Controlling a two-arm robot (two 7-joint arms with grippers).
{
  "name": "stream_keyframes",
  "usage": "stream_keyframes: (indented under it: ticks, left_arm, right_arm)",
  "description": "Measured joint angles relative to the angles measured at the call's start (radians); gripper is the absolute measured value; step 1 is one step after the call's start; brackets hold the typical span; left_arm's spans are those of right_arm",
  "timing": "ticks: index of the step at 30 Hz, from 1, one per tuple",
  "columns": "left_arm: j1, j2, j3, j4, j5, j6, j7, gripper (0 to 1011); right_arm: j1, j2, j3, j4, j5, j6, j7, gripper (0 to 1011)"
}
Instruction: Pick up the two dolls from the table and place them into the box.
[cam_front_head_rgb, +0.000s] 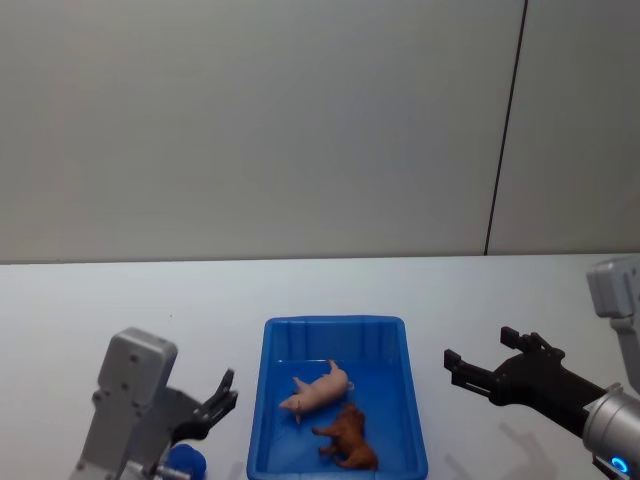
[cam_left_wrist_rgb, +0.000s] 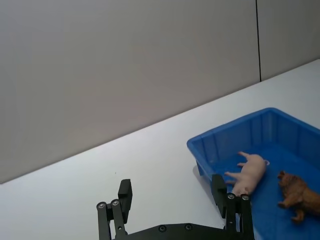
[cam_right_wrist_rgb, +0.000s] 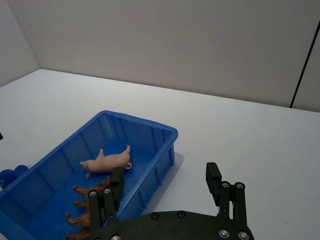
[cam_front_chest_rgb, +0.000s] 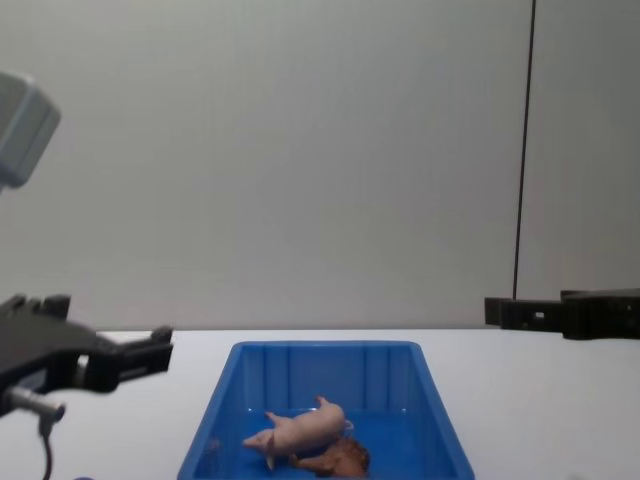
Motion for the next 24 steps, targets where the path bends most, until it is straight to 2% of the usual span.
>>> stream_keyframes:
  ticks: [10, 24]
  left_arm:
    - [0.047, 0.011, -0.003, 0.019, -0.041, -0.017, 0.007, 1002]
    - [0.063, -0.010, 0.000, 0.108, -0.069, -0.052, -0.043, 1002]
  right_arm:
    - [-0.002, 0.002, 0.001, -0.002, 0.001, -0.001, 0.000, 1001]
    - [-0.003, 0.003, 0.002, -0.004, 0.002, -0.001, 0.000, 1001]
